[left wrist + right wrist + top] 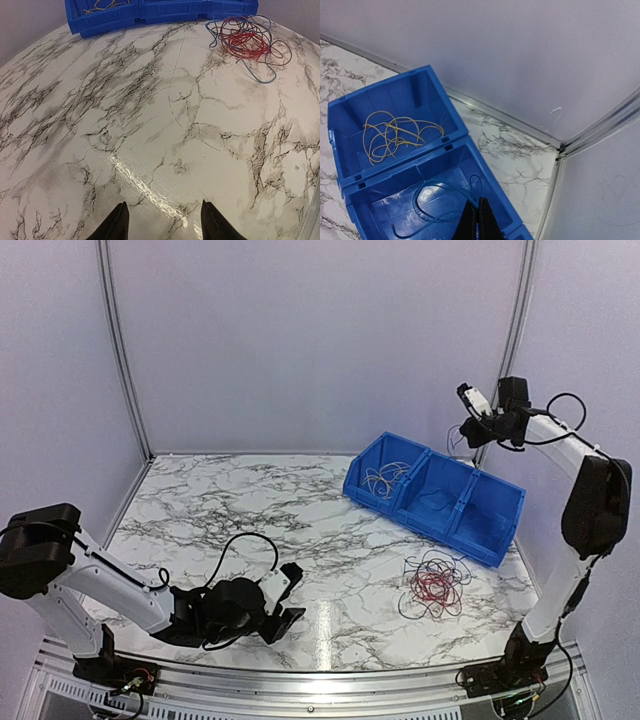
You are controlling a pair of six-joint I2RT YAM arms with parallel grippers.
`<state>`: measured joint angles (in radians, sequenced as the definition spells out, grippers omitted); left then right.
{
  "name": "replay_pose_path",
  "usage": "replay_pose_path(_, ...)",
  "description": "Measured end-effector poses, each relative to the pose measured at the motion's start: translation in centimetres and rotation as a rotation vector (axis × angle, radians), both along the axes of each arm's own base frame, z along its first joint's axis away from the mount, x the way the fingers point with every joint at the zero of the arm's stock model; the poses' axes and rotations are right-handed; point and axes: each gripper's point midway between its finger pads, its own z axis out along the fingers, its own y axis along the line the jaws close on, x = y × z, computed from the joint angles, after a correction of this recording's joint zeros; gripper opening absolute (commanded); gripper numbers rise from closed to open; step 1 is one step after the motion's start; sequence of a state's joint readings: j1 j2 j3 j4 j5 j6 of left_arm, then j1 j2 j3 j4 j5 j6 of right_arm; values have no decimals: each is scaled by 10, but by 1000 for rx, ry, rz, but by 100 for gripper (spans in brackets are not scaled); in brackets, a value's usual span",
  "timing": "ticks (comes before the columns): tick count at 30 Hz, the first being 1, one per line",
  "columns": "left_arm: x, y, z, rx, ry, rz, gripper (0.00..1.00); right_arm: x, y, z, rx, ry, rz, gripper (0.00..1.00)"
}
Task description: Untangle the cables
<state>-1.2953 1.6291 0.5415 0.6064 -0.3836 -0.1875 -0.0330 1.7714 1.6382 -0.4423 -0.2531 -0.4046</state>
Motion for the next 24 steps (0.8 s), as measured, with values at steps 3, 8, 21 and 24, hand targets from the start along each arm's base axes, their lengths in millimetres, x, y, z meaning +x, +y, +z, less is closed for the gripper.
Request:
replay_pose_path(3,0,0,2,-8,3,5,51,-8,10,-40,40,112,47,0)
replay_pose_path(8,3,1,11,-29,-11,22,51,-24,23,-73,100,211,100,11)
replay_pose_path(21,13,-2,49,-126,-38,84,61,-69,16,-92,39,323,90,50)
replay_pose_path(24,18,-9,64,-177,-33,117,62,-104,24,-62,10,250,145,48)
